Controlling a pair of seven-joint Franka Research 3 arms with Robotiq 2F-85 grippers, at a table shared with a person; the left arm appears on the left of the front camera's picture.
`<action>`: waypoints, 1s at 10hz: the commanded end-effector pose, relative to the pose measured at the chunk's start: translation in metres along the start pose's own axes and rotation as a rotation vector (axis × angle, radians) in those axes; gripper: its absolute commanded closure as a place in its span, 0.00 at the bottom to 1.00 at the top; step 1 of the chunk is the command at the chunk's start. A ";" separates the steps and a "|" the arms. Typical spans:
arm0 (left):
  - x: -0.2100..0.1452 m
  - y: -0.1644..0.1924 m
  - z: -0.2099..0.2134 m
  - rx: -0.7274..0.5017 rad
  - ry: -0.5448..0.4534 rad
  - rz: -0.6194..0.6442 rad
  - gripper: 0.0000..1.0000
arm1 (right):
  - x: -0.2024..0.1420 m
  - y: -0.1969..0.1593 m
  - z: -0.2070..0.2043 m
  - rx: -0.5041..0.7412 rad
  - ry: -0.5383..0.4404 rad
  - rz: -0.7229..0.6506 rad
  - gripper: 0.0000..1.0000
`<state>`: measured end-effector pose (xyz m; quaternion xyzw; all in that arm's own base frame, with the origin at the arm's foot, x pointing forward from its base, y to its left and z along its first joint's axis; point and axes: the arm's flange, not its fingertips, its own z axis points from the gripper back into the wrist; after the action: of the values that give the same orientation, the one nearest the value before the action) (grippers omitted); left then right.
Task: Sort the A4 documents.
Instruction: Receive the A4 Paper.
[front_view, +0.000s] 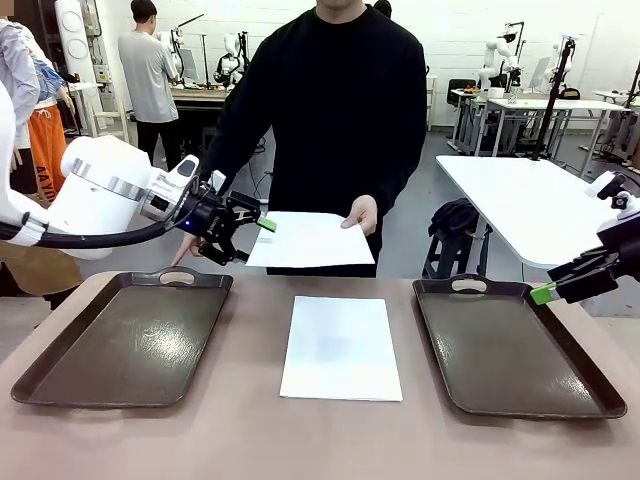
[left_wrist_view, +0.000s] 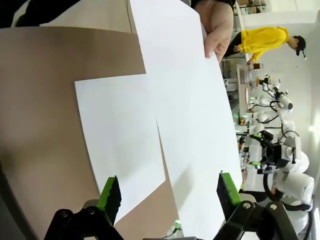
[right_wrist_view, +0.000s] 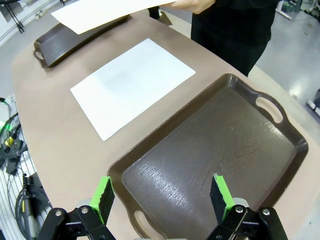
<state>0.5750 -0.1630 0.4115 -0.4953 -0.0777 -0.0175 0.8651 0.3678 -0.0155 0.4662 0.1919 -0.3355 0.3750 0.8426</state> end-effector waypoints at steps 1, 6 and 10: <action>0.013 0.001 -0.009 -0.076 -0.025 0.078 0.00 | 0.000 -0.003 -0.003 0.020 -0.019 0.014 0.00; 0.025 0.016 -0.021 -0.094 -0.032 0.161 0.00 | 0.000 -0.003 -0.003 0.020 -0.019 0.014 0.00; 0.031 0.022 -0.022 -0.225 -0.037 0.194 0.00 | 0.000 -0.003 -0.003 0.020 -0.019 0.014 0.00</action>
<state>0.6054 -0.1687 0.3880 -0.5653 -0.0470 0.0643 0.8210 0.3677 -0.0159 0.4660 0.1916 -0.3350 0.3748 0.8430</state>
